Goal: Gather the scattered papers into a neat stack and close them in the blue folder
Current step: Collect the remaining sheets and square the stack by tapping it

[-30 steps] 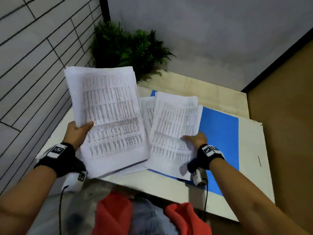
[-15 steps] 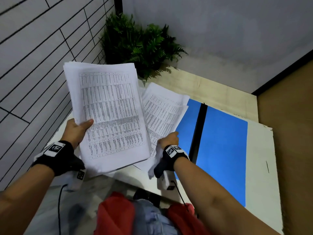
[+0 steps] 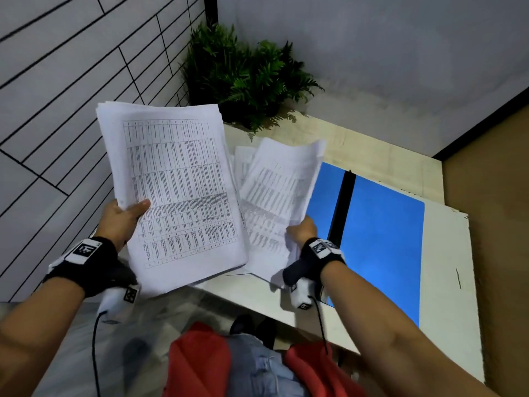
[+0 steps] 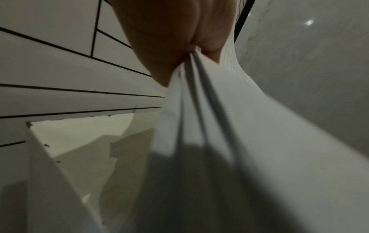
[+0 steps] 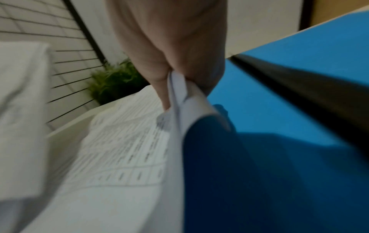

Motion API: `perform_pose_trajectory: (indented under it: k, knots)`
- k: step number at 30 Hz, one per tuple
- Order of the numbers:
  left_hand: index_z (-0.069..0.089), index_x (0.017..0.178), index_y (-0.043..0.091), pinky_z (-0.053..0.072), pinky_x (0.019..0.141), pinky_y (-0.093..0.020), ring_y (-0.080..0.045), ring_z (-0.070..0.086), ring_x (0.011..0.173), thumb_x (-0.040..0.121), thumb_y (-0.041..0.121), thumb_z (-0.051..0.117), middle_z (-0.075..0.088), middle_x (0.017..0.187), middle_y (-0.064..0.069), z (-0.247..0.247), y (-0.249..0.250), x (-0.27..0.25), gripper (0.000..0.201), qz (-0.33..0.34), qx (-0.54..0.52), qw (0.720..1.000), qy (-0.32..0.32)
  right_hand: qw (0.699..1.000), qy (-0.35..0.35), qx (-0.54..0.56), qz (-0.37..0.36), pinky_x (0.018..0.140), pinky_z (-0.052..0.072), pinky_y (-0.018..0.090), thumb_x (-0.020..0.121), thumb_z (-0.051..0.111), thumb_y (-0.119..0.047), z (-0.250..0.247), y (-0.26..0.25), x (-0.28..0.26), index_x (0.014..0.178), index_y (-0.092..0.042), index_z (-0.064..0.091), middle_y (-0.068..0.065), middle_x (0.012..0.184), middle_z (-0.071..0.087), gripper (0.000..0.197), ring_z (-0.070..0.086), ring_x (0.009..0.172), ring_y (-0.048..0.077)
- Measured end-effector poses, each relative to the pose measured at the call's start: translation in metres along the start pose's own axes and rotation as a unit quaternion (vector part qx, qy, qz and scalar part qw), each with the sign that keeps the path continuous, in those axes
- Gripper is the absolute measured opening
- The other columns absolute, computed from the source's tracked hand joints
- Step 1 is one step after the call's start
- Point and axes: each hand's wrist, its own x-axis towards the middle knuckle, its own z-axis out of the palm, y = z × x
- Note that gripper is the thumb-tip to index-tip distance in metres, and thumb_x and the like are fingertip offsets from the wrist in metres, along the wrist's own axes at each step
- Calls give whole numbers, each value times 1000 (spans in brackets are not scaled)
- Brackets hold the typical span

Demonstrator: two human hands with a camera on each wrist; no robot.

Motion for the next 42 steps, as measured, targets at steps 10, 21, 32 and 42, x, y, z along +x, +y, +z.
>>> perform_pose_trajectory:
  k: [10,21,32,42]
  knots:
    - [55,114,0,53,84,-40,-23,66,75,86,6,55,59,116,-24,-8,-1,-14,29,7,-32,999,19,967,129,218,26,83,47,37,85,62,-12,-71,46,24,110,-1,52,14,99,56,28,56,94,27]
    - [53,118,-4,46,87,-40,-26,61,81,86,5,56,59,112,-21,18,15,-18,34,32,-33,999,7,879,106,453,-103,76,57,29,87,56,-2,-136,33,-8,111,-2,59,5,96,72,24,66,92,22]
    - [58,108,-3,48,58,-23,-23,57,86,93,13,46,64,88,-14,160,60,-41,25,79,-7,984,-162,928,-119,324,-141,111,33,45,81,64,-2,-129,10,-51,120,-6,56,25,135,49,40,51,120,36]
    - [47,124,16,53,83,-34,-17,60,91,88,18,55,62,104,-7,209,72,-101,37,226,-51,950,-208,907,92,349,-217,72,55,28,69,73,0,-146,40,-64,100,5,60,-8,71,71,35,67,64,5]
